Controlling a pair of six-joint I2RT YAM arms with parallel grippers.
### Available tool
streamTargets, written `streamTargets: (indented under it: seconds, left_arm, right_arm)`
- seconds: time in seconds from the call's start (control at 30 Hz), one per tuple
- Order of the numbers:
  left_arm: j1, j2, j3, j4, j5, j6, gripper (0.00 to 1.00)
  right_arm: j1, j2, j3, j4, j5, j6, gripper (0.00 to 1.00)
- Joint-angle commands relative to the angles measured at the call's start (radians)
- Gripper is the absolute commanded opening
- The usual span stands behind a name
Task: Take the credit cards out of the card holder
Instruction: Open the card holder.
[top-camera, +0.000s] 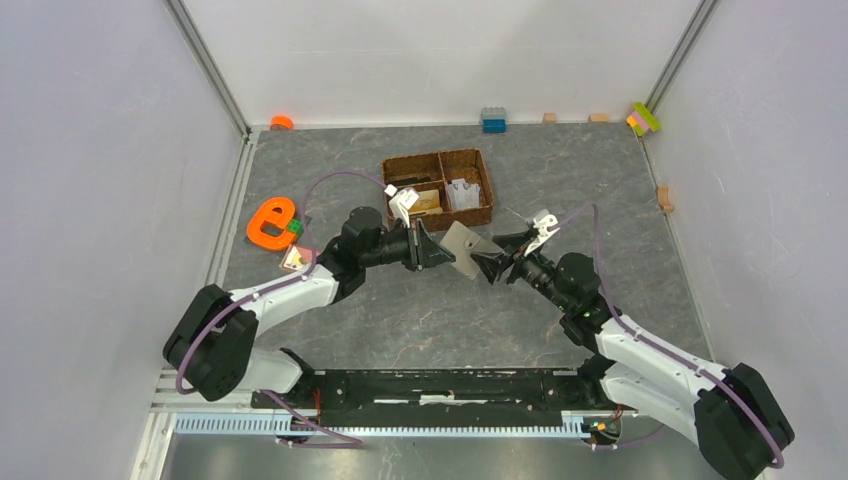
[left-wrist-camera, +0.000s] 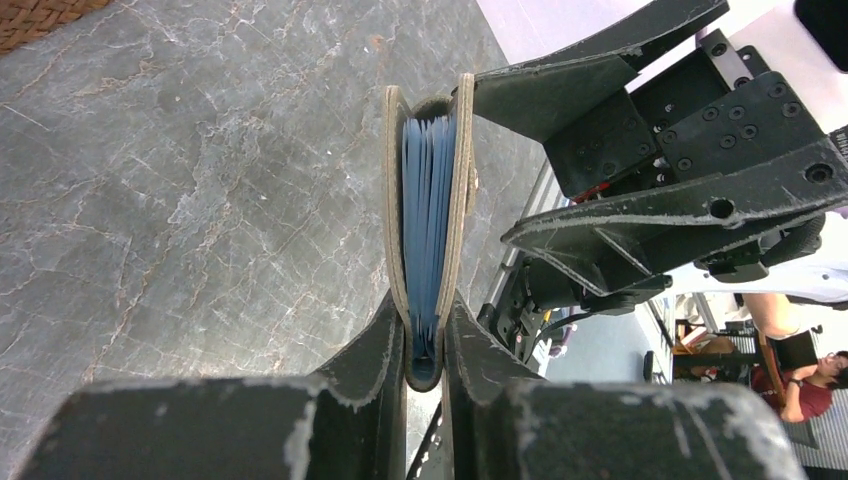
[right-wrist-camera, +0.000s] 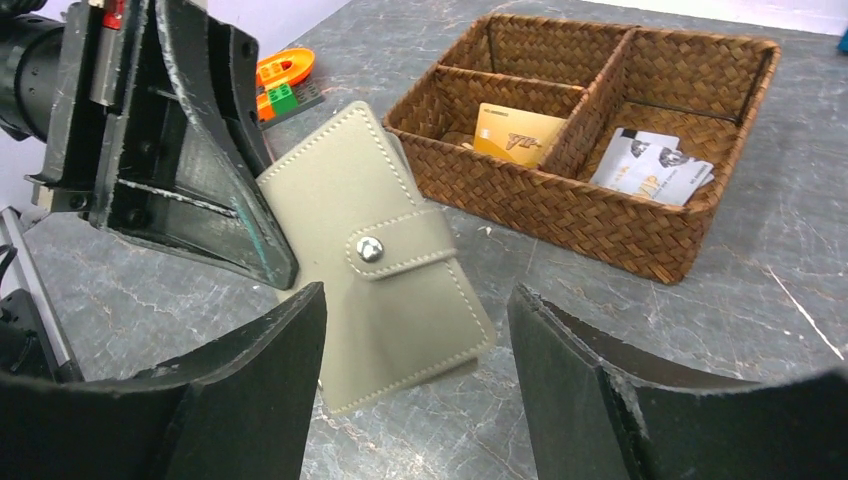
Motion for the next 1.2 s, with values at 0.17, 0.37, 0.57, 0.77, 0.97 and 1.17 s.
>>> streamTargets:
  seconds: [0.17,0.37,0.57,0.77,0.97,1.17]
  left_arm:
    - [-0.036,0.024,0.069,0.016,0.048,0.048,0.07]
    - [-0.038,0.012,0.065,0.009,0.041,0.055,0.07]
    - [-0.038,0.022,0.072,0.003,0.045,0.053,0.07]
    - [-0.044,0.047,0.083,0.003,0.058,0.049,0.07]
    - [-0.046,0.048,0.086,-0.012,0.05,0.054,0.06]
    - [-0.046,0.053,0.089,-0.017,0.049,0.053,0.06]
  right_arm:
    - [0.055,0.063,0.085,-0.034,0.043,-0.083,0.7]
    - [0.061,0.075,0.11,-0.127,0.194,-0.092,0.7]
    - [0.061,0.062,0.126,-0.207,0.391,-0.058,0.69]
    - [0.061,0.059,0.129,-0.224,0.459,-0.045,0.69]
    - [0.061,-0.008,0.092,-0.232,0.584,-0.025,0.68]
    - [0.061,-0.037,0.079,-0.221,0.583,-0.026,0.68]
